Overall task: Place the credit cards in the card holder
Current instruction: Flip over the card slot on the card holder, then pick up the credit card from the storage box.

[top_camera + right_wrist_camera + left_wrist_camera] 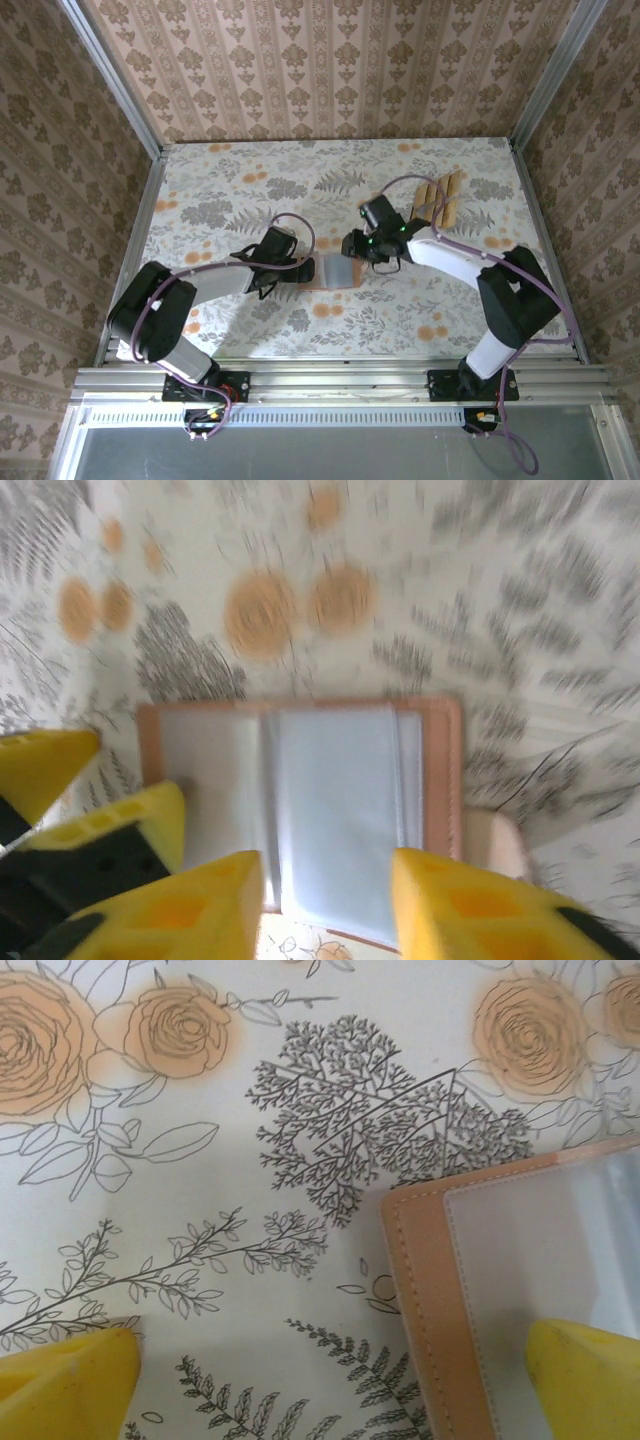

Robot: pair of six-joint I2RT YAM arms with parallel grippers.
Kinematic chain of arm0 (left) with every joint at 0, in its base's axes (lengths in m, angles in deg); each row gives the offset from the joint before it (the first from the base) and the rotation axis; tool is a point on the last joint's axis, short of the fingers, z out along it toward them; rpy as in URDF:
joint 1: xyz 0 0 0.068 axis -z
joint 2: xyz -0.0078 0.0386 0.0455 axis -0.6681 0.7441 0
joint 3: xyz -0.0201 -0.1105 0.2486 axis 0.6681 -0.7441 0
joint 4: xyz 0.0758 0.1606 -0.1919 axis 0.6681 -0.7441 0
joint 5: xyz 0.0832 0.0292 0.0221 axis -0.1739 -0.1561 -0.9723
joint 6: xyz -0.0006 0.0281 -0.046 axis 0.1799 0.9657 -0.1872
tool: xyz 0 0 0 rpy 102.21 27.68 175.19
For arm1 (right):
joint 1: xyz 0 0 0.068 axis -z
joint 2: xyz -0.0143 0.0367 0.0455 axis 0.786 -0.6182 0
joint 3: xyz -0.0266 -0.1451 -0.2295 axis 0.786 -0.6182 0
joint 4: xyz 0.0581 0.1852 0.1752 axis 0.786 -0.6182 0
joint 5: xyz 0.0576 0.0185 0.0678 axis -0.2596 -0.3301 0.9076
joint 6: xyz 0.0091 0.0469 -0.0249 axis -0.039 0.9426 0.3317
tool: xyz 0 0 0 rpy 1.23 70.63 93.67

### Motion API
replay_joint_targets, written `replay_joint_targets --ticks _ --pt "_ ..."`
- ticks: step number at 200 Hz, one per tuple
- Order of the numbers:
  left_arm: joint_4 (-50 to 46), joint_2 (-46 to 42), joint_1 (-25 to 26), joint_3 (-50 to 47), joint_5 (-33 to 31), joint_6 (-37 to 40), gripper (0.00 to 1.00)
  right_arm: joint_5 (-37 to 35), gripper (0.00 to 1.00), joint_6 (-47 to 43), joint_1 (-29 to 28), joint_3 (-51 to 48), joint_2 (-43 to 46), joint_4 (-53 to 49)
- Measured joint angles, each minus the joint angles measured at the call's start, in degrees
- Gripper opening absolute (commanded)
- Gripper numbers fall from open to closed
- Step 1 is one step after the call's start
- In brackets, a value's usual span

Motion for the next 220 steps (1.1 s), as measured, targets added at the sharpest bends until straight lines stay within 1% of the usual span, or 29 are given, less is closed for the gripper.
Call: replay_joint_targets --ticks 28,63,98,116,154,187,220 --pt "-0.6 -1.9 0.0 0.9 1.2 0.0 1.00 -7.4 0.48 -3.8 4.7 10.1 -0.8 -9.0" --pt "-0.7 -5.2 0.0 1.0 2.0 0.0 1.00 -16.2 0.46 -8.3 9.6 19.5 -8.2 -19.0" --pt "-0.7 -6.7 -0.2 1.0 2.2 -0.2 1.00 -23.0 0.42 -10.9 10.6 25.0 -17.2 -26.5" --pt "-0.7 -7.6 -0.7 1.0 2.5 -0.2 1.00 -25.9 0.41 -11.7 10.6 27.0 -20.2 -28.7" --pt "-0.6 -9.0 -1.6 0.8 2.6 -0.3 1.00 -28.8 0.39 -12.5 11.1 29.7 -22.8 -30.9" --pt "-0.6 -9.0 -1.6 -0.2 3.0 -0.4 1.00 -29.5 0.39 -12.7 11.9 31.8 -24.1 -32.0" --pt "-0.5 -9.2 -1.6 -1.0 3.2 -0.5 1.00 -29.5 0.34 -12.9 12.9 33.5 -26.6 -32.3"
